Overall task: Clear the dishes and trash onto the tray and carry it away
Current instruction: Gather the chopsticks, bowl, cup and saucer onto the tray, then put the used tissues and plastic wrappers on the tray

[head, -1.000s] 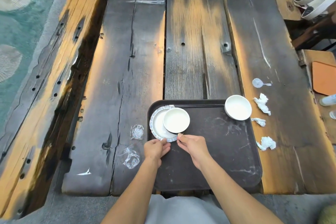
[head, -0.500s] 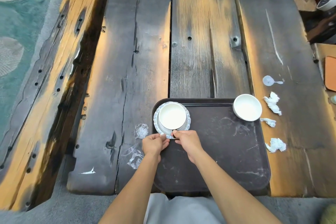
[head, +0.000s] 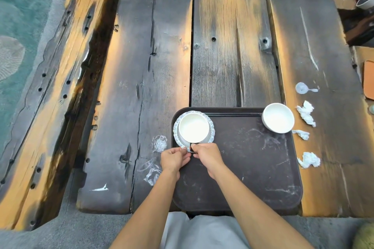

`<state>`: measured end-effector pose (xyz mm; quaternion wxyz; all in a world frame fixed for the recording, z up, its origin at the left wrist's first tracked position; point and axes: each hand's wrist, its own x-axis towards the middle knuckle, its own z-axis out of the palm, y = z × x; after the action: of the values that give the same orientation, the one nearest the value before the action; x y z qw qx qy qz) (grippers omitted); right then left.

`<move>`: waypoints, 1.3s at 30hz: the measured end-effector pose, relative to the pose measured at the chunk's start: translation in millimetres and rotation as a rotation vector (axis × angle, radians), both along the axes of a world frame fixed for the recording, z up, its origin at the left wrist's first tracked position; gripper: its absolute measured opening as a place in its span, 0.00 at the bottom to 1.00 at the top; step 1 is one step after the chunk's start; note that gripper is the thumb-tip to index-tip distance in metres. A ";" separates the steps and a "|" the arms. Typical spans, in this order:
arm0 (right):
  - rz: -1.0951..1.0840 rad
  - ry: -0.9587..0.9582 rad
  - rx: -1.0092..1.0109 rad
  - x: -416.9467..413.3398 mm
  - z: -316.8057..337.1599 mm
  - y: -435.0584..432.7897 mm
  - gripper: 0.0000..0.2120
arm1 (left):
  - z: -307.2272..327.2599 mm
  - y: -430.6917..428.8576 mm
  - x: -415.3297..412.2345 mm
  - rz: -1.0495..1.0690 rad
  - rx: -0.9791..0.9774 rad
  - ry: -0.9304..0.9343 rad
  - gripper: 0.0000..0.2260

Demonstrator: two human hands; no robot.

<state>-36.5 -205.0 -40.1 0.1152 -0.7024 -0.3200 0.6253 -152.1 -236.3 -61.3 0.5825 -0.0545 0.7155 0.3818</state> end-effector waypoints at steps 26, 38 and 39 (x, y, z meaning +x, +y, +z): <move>-0.177 -0.501 0.346 203.4 39.4 -19.3 0.12 | 19.5 4.4 112.7 -1.241 0.280 0.517 0.08; 0.336 -0.716 0.245 360.8 -9.1 -8.6 0.23 | 10.5 43.0 211.0 -1.578 0.141 0.908 0.32; 0.372 -0.694 0.257 365.4 -11.1 -7.8 0.23 | 10.7 46.7 216.8 -1.578 0.115 0.918 0.33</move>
<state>328.9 -212.8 -51.2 -0.0278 -0.7816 -0.5368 0.3165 64.7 -189.6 -50.6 0.3345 0.6366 0.6864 -0.1079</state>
